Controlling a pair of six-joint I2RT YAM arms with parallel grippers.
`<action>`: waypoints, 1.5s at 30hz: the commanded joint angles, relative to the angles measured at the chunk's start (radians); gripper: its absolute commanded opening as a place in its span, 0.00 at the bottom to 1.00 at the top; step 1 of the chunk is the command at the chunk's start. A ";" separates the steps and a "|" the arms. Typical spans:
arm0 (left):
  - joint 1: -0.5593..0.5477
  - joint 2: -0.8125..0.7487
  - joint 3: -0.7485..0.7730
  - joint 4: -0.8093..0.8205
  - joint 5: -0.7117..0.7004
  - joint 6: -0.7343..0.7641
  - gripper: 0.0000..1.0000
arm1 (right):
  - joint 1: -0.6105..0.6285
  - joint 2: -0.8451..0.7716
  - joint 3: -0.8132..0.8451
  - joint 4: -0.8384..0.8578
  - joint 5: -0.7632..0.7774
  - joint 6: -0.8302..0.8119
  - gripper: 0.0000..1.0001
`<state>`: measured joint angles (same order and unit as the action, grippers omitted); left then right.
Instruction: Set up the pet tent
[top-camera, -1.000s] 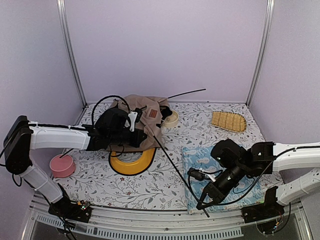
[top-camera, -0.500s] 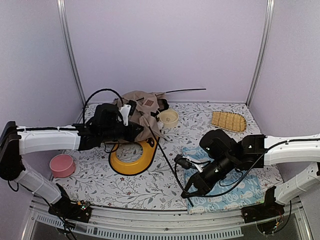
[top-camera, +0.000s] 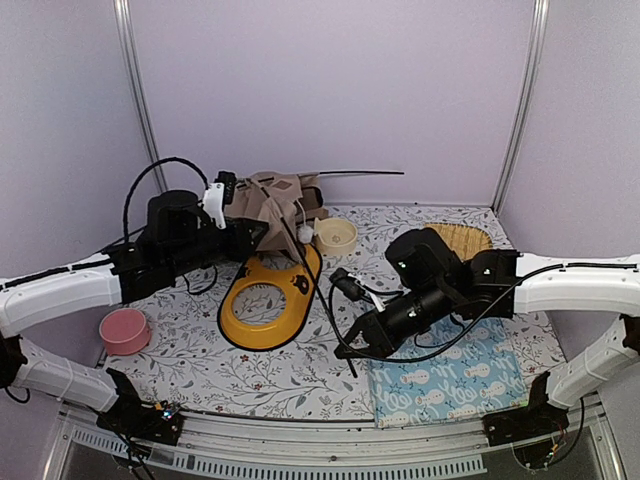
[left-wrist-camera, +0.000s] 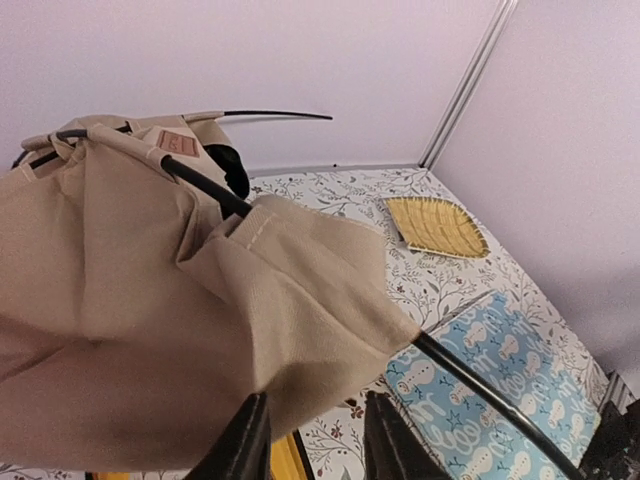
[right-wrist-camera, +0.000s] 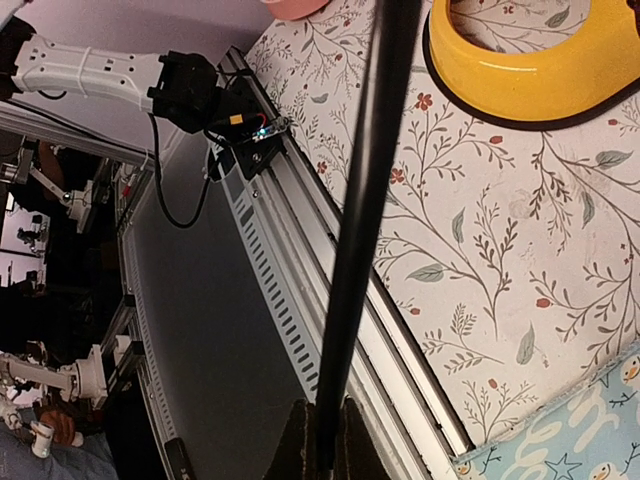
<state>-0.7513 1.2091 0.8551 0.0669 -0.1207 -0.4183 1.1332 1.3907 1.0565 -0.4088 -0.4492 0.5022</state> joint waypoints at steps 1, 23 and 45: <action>-0.003 -0.079 -0.013 -0.031 -0.007 -0.048 0.37 | -0.039 0.023 0.056 0.102 0.076 0.006 0.00; -0.003 0.073 -0.283 0.348 0.084 -0.253 0.57 | -0.067 0.129 0.182 0.108 0.044 0.034 0.00; 0.052 0.200 -0.280 0.524 0.066 -0.139 0.63 | -0.070 0.140 0.212 0.114 0.060 0.036 0.00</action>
<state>-0.6994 1.4086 0.5919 0.4934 -0.0391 -0.6514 1.0786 1.5211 1.2240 -0.3576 -0.4278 0.5480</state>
